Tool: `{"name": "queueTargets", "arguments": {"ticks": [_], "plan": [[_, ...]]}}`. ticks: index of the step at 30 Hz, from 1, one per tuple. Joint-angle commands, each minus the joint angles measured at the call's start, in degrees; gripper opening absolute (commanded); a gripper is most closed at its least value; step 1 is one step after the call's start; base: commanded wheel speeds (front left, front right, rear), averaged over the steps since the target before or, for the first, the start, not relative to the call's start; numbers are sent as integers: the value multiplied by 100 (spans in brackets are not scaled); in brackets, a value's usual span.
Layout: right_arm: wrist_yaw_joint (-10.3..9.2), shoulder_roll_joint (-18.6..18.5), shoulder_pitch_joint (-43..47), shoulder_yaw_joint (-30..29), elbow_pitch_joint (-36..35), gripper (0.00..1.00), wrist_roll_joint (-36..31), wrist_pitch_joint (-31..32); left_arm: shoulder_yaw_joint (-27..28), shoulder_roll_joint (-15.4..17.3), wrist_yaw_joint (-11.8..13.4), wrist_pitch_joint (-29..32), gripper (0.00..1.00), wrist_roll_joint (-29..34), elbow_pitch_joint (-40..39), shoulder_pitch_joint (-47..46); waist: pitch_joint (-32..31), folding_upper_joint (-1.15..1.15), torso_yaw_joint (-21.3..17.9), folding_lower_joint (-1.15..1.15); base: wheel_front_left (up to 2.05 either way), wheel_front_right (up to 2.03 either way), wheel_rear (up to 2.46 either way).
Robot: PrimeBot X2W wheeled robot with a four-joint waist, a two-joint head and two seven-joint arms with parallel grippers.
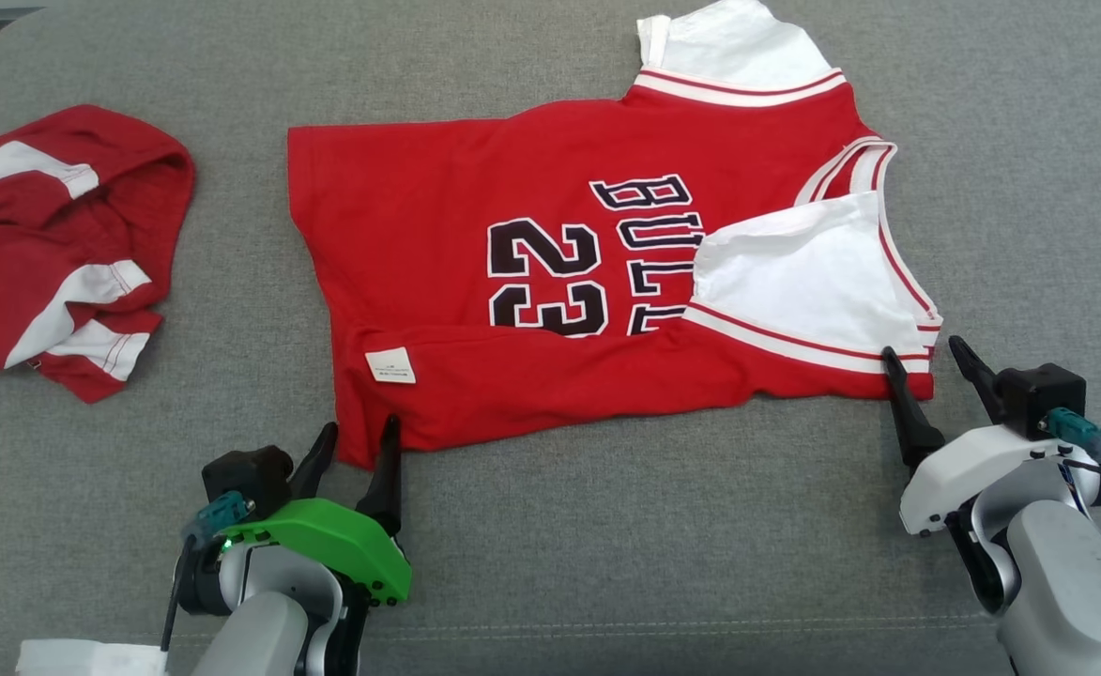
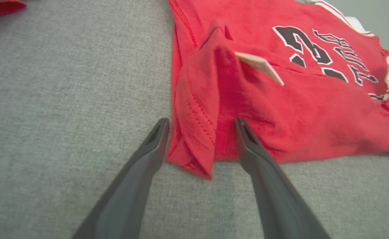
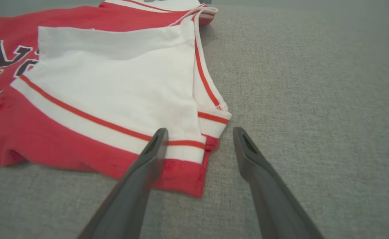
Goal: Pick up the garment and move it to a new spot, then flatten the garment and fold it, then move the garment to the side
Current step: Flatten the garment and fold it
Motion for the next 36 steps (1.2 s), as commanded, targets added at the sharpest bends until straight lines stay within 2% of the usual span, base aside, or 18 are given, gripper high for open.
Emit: {"name": "queueTargets", "arguments": {"ticks": [1, 7, 8, 9, 10, 11, 15, 24, 28, 36], "plan": [[-2, -35, -123, 48, 162, 100, 44, -43, 16, -14, -57, -12, 100, -69, 72, -125, 36, 0, -6, 0, 0, 0, 0], [-2, 23, -440, 257, 626, 100, 215, -95, 64, -48, -190, 98, 100, -247, 291, -224, 94, 0, -31, 0, 0, 0, 0], [-2, 20, -545, 341, 782, 41, 294, -113, 76, -42, -203, 142, 65, -284, 365, -251, 115, 0, -38, 0, 0, 0, 0], [-2, 27, -591, 368, 836, 0, 358, -124, 88, -49, -216, 153, 37, -327, 380, -255, 122, 0, -38, 0, 0, 0, 0], [-2, 25, -630, 408, 898, 0, 410, -137, 93, -57, -259, 202, 0, -385, 392, -246, 129, 0, -34, 0, 0, 0, 0], [-8, -20, -671, 453, 970, 0, 521, -151, 117, -69, -348, 243, 0, -505, 343, -198, 139, 0, -22, 0, 0, 0, 0], [-12, -148, -554, 526, 892, 0, 846, -196, 110, 120, -384, 396, 0, -548, 116, -1, 136, 0, 17, 0, 0, 0, 0], [-9, -373, 357, 292, -3, 0, 1234, -212, -44, 564, -194, 875, 0, -411, -781, 451, 46, 0, 75, 0, 0, 0, 0], [-9, -276, 1002, -19, -566, 0, 1229, -163, -76, 722, -66, 1124, 0, -440, -1208, 736, 14, 0, 42, 0, 0, 0, 0], [-8, 293, 2255, -630, -1775, 0, 1004, 254, -14, 999, 260, 1530, 0, -587, -1898, 1367, -79, 0, -74, 0, 0, 0, 0]]}}
